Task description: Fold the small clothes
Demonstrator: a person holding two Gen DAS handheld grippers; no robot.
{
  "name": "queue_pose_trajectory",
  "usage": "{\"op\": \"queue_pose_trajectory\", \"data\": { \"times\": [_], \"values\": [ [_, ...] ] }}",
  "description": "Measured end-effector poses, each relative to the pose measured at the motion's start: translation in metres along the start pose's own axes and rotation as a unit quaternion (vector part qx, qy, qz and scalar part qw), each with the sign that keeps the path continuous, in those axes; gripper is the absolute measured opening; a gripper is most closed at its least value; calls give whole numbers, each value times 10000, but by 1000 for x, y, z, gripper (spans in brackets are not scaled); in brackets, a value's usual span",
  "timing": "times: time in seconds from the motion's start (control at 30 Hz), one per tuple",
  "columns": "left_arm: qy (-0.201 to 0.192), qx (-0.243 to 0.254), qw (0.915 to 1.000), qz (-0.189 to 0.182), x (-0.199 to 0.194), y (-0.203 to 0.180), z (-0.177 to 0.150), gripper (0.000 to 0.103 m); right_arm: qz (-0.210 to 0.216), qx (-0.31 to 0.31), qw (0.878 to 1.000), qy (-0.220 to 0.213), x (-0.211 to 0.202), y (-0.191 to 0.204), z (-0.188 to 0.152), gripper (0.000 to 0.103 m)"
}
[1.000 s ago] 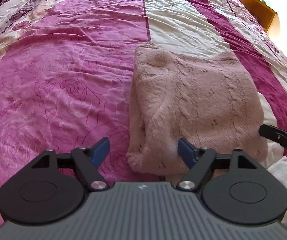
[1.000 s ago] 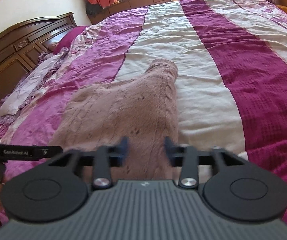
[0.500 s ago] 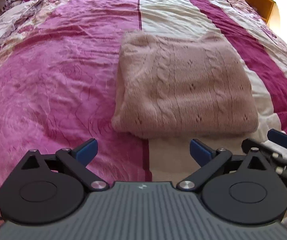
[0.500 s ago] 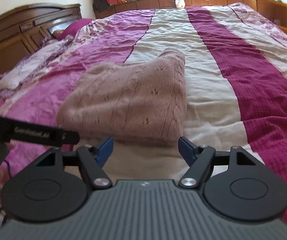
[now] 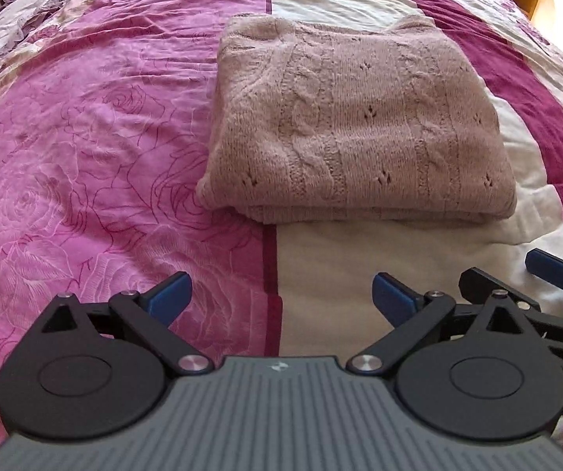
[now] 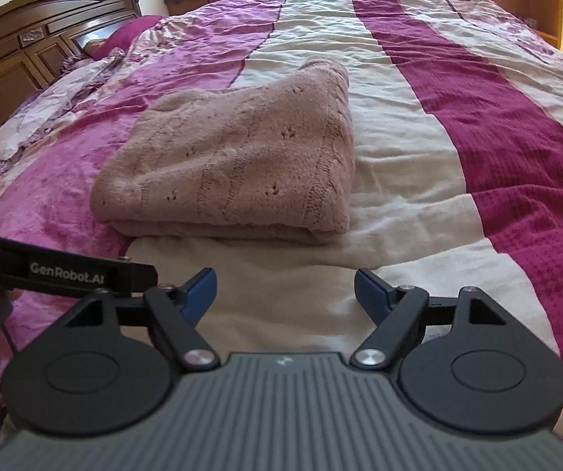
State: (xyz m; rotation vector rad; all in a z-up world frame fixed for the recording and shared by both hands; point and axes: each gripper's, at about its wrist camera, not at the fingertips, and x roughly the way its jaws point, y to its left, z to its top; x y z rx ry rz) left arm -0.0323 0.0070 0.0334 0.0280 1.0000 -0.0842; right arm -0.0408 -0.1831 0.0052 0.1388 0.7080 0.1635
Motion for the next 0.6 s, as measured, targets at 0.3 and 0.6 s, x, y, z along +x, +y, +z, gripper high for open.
{"op": "queue_pose_trajectory", "data": {
  "times": [0.3, 0.6],
  "values": [
    [9, 42, 9999, 114, 3, -1, -1, 101, -13, 53, 10000, 48, 2, -1, -1, 79],
    [-44, 162, 9998, 120, 2, -6, -2, 101, -17, 44, 10000, 55, 3, -1, -1, 79]
  ]
}}
